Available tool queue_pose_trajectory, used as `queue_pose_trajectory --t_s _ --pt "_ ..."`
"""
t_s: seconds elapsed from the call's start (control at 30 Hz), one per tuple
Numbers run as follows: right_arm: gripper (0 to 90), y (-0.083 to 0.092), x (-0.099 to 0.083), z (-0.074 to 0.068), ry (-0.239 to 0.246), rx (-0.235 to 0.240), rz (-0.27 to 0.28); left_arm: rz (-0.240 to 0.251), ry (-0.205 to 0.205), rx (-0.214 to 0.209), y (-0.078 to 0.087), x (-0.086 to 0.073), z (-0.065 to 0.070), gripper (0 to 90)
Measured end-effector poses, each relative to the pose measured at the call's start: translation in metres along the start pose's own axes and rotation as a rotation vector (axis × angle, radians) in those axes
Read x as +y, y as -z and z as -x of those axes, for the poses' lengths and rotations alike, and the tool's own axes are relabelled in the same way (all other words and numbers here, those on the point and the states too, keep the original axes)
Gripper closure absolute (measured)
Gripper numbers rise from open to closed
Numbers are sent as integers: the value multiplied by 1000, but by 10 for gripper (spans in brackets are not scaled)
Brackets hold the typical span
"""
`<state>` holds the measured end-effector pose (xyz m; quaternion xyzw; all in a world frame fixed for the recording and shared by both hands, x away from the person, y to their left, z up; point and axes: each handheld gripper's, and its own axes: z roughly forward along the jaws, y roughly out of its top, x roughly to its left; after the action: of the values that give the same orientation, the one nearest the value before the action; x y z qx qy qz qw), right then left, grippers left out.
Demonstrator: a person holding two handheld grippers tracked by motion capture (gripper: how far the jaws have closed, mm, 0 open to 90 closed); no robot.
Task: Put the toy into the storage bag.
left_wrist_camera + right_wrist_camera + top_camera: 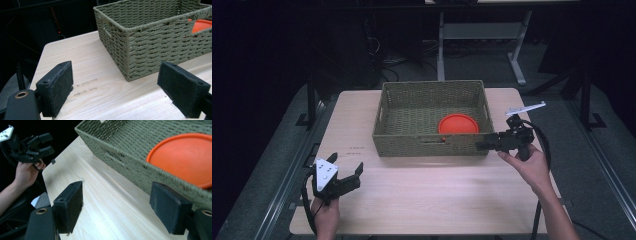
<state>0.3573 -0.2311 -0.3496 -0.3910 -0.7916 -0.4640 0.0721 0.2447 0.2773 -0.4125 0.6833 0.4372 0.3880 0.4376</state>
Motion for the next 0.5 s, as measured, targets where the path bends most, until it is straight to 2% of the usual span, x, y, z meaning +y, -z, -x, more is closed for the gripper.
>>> queue_pose_trajectory --t_s 0.23,0.5 --pt "258 -1 -13 6 -28 4 -22 2 2 3 0 0 0 127" --pt "256 7 -23 5 -24 -6 -21 2 1 1 0 0 0 127"
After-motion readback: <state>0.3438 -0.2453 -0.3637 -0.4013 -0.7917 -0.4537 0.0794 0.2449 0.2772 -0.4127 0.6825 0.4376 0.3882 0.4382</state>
